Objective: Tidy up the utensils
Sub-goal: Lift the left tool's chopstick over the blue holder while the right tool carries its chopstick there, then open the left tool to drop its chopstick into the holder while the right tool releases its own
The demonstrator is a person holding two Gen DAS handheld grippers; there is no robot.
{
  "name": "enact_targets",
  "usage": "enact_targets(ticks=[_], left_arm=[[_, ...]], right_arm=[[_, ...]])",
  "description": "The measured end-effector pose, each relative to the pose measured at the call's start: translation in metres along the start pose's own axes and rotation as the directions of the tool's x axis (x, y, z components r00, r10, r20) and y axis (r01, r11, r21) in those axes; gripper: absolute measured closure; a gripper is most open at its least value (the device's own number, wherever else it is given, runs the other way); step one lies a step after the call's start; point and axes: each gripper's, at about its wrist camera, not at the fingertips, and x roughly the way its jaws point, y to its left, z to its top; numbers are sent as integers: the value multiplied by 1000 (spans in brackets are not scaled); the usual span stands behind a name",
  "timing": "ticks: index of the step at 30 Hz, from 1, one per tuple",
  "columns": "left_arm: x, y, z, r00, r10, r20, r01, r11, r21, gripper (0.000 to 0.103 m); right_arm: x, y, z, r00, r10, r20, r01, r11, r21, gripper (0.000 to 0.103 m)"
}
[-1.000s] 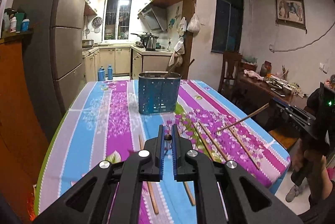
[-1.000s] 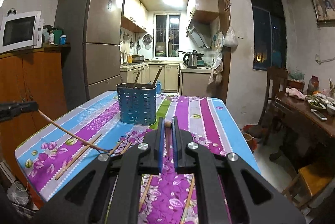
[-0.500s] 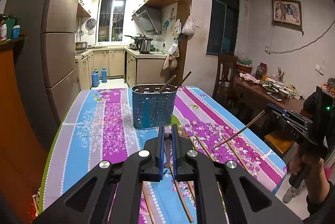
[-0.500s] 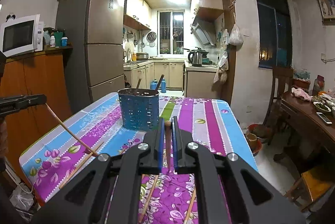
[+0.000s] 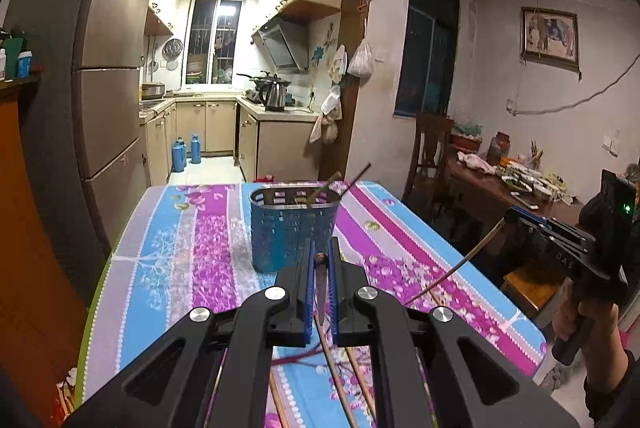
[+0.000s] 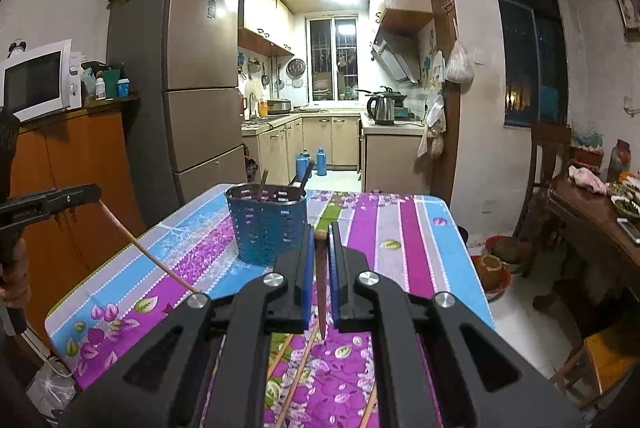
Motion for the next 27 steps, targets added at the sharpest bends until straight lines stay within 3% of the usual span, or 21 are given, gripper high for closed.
enact_targets(ticks=[5, 10, 16, 20, 27], left_arm=[[2, 9, 33, 999, 17, 49, -17, 1000, 3, 95], [7, 18, 88, 993, 40, 109, -42, 999, 14, 95], [38, 19, 145, 982, 99, 158, -111, 991, 71, 95], [74, 26, 163, 983, 108, 147, -121, 989, 86, 95], [140, 39, 162, 996, 87, 35, -89, 993, 78, 95]], right_arm=[[1, 9, 37, 998, 21, 64, -19, 999, -33, 98], [3, 14, 91, 987, 47, 151, -39, 998, -58, 98], [36, 19, 147, 978, 97, 187, -89, 995, -54, 98], [72, 23, 164, 977, 100, 190, -92, 995, -50, 98], [142, 27, 155, 989, 109, 104, -108, 994, -19, 98]])
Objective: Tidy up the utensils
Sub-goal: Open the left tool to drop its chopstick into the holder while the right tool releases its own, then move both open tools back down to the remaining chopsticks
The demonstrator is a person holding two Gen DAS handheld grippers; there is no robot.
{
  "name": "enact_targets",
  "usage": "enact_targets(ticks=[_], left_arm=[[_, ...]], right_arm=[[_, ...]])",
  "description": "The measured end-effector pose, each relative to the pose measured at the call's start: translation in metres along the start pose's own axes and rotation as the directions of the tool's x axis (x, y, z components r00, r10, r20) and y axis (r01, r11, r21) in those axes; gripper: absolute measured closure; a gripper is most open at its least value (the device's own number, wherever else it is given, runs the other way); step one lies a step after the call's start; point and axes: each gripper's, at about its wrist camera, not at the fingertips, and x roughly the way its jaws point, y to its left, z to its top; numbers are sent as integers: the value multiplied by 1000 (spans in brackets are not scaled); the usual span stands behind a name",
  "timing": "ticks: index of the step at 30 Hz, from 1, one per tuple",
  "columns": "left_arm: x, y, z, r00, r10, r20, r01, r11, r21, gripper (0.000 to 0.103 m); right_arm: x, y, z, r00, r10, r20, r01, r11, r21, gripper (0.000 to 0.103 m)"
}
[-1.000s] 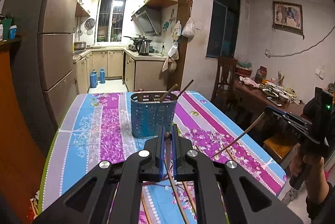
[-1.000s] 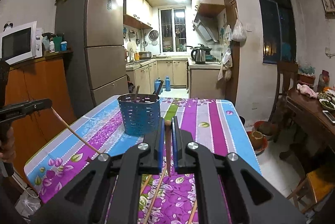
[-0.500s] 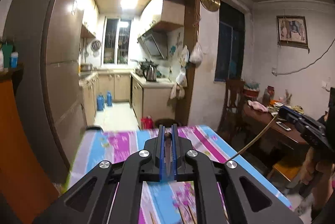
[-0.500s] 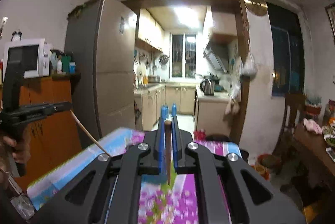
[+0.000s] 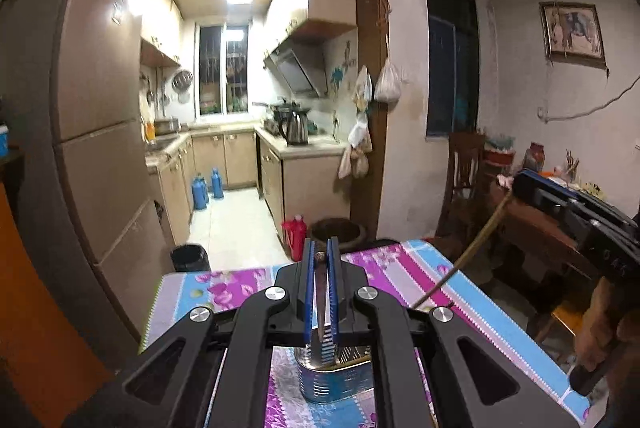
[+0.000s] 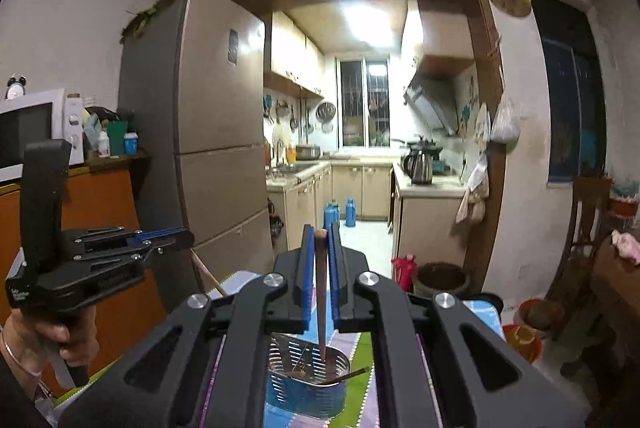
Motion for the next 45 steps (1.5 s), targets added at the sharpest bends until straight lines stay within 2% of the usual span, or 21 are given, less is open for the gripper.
enact_targets(ticks=[6, 11, 13, 14, 15, 17, 19, 22, 24, 26, 29, 32, 35, 37, 40, 43, 45], left_arm=[[50, 2, -28, 996, 15, -87, -14, 1000, 4, 95], [80, 11, -57, 991, 38, -127, -40, 999, -14, 95], [87, 15, -62, 991, 46, -129, -50, 998, -28, 93], [90, 18, -64, 989, 53, -139, -59, 998, -35, 87], [91, 22, -66, 988, 60, -144, -67, 997, -43, 85], [86, 25, -64, 989, 65, -136, -73, 996, -50, 83], [69, 28, -56, 993, 71, -99, -77, 996, -53, 83], [25, 30, -38, 996, 89, 7, -88, 994, -71, 83], [-20, 32, -29, 989, 111, 101, -102, 991, -88, 82], [-57, 30, -28, 977, 129, 171, -116, 990, -79, 72], [-115, 21, -39, 956, 149, 252, -144, 989, -39, 68], [-154, 11, -58, 955, 146, 257, -151, 989, -3, 67], [-185, -1, -86, 960, 149, 239, -165, 985, 50, 67], [-200, -8, -105, 963, 153, 221, -175, 981, 85, 67], [-217, -12, -136, 972, 142, 186, -163, 981, 105, 67], [-224, -13, -172, 985, 128, 114, -140, 984, 105, 67], [-226, -16, -200, 986, 152, 69, -159, 980, 120, 67]], right_arm=[[47, 1, -38, 994, -14, -109, 15, 1000, 10, 98], [69, 2, -65, 986, -37, -162, 38, 999, 6, 97], [71, 2, -70, 984, -50, -170, 52, 999, 3, 85], [68, 2, -70, 986, -57, -158, 59, 998, 5, 81], [66, 0, -69, 987, -62, -150, 64, 998, 9, 75], [57, -4, -63, 990, -63, -126, 66, 997, 25, 71], [37, -6, -51, 994, -77, -81, 78, 997, 13, 71], [2, -9, -38, 995, -101, -24, 101, 995, -17, 71], [-28, -15, -33, 993, -114, 23, 114, 993, -27, 71], [-59, -22, -30, 990, -126, 55, 128, 991, -32, 71], [-112, -28, -37, 985, -142, 94, 147, 988, -53, 71], [-163, -27, -58, 982, -163, 100, 173, 980, -96, 71], [-197, -25, -82, 978, -188, 91, 198, 974, -114, 71], [-216, -26, -100, 980, -191, 54, 196, 976, -97, 64], [-240, -28, -130, 974, -226, 9, 226, 972, -72, 61], [-257, -22, -161, 956, -292, -26, 288, 953, -88, 61], [-263, -21, -182, 947, -316, -65, 309, 946, -94, 61]])
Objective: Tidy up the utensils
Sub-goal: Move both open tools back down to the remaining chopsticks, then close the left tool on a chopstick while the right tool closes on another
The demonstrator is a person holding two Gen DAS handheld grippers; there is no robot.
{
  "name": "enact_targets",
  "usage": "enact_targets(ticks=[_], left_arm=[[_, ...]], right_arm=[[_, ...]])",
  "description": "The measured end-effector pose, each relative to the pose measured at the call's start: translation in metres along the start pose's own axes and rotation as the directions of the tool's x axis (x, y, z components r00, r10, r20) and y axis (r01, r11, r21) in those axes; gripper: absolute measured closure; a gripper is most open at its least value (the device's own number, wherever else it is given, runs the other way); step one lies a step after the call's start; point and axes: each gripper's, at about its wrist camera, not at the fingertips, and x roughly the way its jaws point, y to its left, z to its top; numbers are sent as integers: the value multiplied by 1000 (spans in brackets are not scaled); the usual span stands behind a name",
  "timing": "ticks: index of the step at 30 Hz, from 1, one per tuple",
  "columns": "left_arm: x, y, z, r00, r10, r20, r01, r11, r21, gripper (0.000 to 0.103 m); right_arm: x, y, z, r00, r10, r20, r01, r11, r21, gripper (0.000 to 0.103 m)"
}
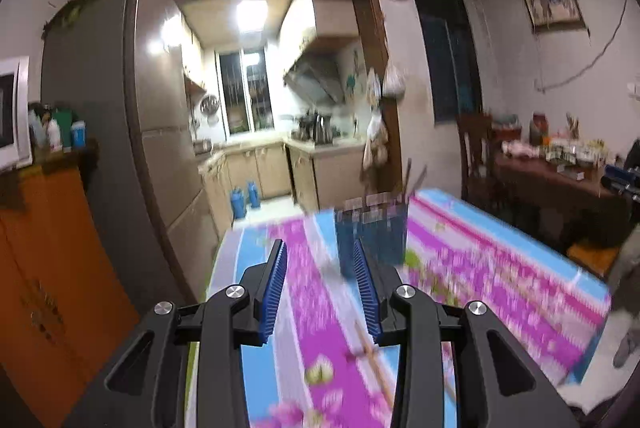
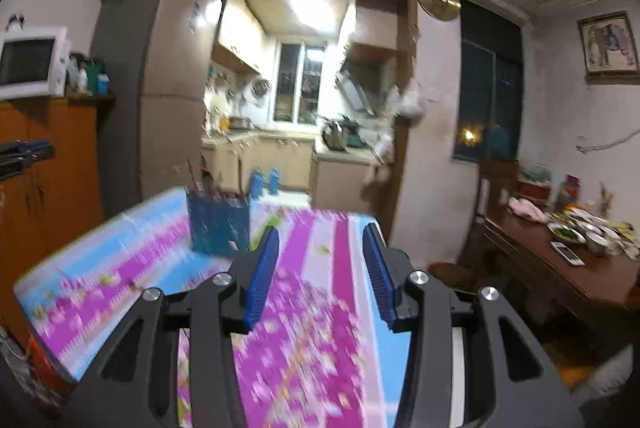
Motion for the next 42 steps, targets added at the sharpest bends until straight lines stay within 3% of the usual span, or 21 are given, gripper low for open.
enact_targets(ticks=[7, 10, 17, 21, 24, 31, 42], left_arm=[[0, -26, -88, 983, -27, -183, 37, 998, 50, 67], [2, -38, -120, 963, -82, -256, 85, 996, -2, 67], [4, -96, -155, 930, -192, -313, 203, 979, 3, 67], [10, -119, -159, 937, -187, -295, 200, 980, 14, 67], [21, -135, -162, 929, -211, -304, 232, 972, 34, 67], [44, -151, -174, 929, -182, -323, 210, 976, 54, 67], [57, -151, -176, 949, -158, -274, 168, 986, 16, 67]], right_arm=[[4, 27, -66, 989, 21, -149, -23, 1000, -9, 63], [13, 46, -91, 975, 85, -207, -83, 996, 17, 64], [36, 95, -138, 949, 154, -275, -161, 987, -3, 67], [46, 109, -150, 940, 174, -293, -180, 984, 7, 70], [58, 116, -150, 933, 195, -303, -198, 980, 22, 75], [83, 119, -155, 924, 173, -342, -161, 985, 62, 77], [88, 122, -158, 939, 150, -310, -127, 988, 94, 96]])
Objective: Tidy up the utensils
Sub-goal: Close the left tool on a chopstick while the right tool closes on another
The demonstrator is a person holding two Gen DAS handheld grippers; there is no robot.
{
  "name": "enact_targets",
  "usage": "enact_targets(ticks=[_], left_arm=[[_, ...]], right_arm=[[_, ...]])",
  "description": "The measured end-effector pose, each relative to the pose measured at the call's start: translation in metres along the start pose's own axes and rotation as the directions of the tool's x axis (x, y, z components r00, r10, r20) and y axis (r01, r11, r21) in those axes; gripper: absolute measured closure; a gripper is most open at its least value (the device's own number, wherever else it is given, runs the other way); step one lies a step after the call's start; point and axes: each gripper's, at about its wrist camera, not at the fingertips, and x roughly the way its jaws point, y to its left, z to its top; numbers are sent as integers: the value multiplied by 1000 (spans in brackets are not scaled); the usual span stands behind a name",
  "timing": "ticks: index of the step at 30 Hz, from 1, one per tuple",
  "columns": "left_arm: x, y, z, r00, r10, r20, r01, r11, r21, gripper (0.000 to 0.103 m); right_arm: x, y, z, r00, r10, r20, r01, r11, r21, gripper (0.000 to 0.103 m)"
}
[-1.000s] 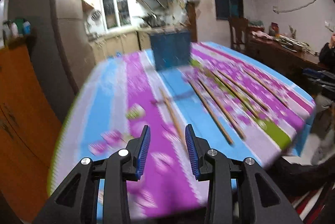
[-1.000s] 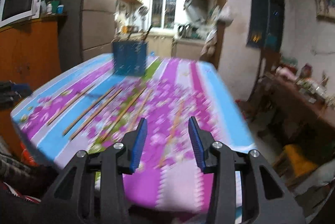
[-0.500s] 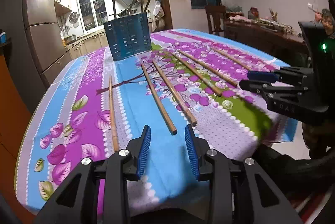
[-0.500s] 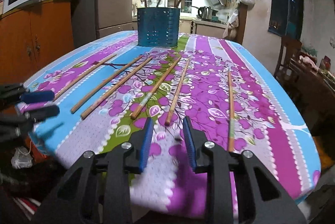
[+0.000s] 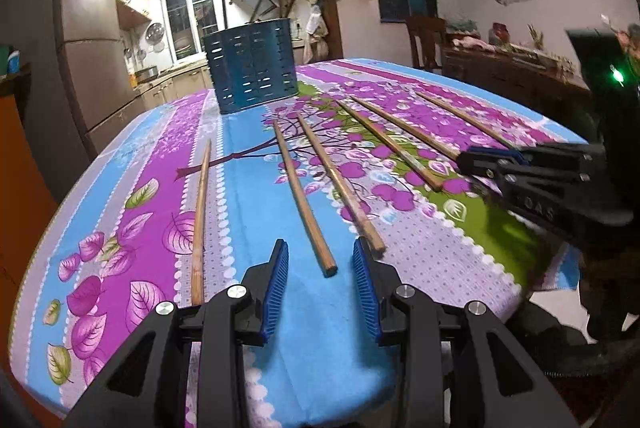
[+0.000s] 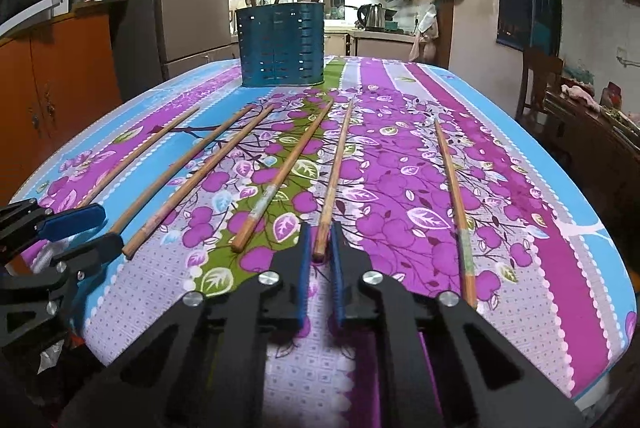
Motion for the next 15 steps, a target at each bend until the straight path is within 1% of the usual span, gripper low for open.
enact_targets(ticks=[1, 3, 5, 8, 12, 15], left_arm=[[0, 1, 0, 1000, -2, 3, 2, 1000, -7, 68], [1, 3, -1, 1000, -10, 8, 10, 1000, -24, 72], [2, 3, -2, 1000, -14, 20, 15, 999, -37, 81], [3, 3, -3, 999, -2, 32, 3, 999, -43, 88], [5, 2, -4, 998, 18, 53, -16, 999, -38, 90], [5, 3, -5, 998, 15, 58, -12, 999, -50, 91]], right_arm=[[0, 0, 0, 1000, -1, 1, 1, 1000, 2, 96], [1, 0, 0, 1000, -11, 7, 11, 1000, 4, 96], [1, 3, -2, 999, -30, 22, 31, 999, -12, 96], [2, 5, -3, 998, -50, 39, 51, 999, -8, 96], [2, 6, -6, 996, -57, 65, 58, 998, -3, 96], [1, 1, -7, 997, -37, 69, 35, 999, 38, 97]])
